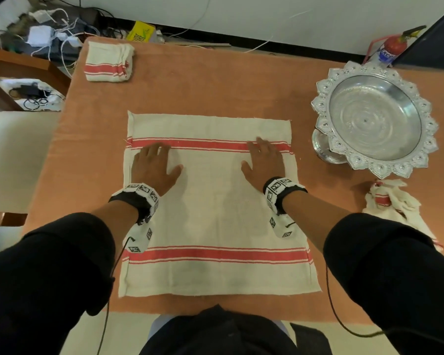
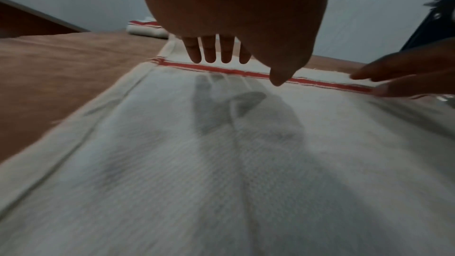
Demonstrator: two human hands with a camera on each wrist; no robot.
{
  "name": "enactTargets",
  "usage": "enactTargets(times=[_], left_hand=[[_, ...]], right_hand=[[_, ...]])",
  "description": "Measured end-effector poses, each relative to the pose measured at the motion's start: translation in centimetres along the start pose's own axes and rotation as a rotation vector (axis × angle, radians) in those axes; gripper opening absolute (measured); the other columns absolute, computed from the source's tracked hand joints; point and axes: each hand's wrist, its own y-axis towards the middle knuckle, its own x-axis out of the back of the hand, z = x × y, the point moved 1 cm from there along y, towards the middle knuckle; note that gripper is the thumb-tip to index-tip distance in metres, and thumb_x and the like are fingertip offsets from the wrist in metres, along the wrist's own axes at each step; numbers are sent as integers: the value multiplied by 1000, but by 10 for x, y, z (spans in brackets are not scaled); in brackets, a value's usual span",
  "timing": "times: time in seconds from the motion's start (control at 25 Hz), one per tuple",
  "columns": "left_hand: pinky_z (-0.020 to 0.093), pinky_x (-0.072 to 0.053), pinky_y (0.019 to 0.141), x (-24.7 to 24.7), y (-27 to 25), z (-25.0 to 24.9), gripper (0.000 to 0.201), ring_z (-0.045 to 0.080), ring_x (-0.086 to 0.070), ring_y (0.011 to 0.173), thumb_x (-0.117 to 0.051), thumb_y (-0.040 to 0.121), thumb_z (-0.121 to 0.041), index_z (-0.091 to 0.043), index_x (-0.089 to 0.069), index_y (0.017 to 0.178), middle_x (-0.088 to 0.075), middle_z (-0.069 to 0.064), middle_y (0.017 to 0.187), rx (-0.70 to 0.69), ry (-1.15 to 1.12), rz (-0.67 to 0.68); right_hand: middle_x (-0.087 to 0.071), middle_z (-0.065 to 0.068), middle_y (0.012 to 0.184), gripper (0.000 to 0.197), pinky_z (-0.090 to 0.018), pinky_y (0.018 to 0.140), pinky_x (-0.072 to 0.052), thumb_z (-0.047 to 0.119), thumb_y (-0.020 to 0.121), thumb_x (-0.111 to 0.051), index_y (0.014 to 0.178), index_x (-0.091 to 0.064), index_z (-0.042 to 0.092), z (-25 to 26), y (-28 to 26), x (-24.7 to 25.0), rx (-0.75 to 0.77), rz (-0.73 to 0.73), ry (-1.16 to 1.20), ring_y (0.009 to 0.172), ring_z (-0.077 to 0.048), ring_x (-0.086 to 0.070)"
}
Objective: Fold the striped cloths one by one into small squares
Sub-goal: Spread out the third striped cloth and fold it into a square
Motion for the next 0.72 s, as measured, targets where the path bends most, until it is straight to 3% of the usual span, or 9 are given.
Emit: enactTargets(times=[0.16,0.32,0.52,0.72], left_hand=[[53,-32,120,-7,38,-45,72,37,-33,149,-59,94,-49,-15,-38,154,-37,12,163,-193,21,67],[54,-27,123,-16,60,-62,69,38,-25,154,-55,97,-46,-17,-36,156,-28,12,167,-216,7,104],[55,-27,124,-15,61,0,71,38,-24,154,-51,98,-51,-23,-30,159,-24,11,169,-109,27,70],[55,-25,124,-2,51,62,74,36,-19,156,-47,99,-55,-23,-21,161,-18,10,171,-22,38,67]], right_hand=[[-28,-12,164,63,-51,120,-28,41,98,-51,154,-37,16,49,26,-2,183,18,7,152,-33,-24],[-23,-11,166,63,-50,121,-27,39,98,-50,155,-35,17,75,52,-13,213,85,1,153,-33,-20],[-24,-14,166,63,-50,120,-29,36,95,-48,155,-36,22,25,58,-17,88,38,32,152,-35,-24],[-21,-13,167,63,-49,122,-26,39,98,-46,157,-32,21,-43,43,-9,-131,-19,61,153,-32,-21]])
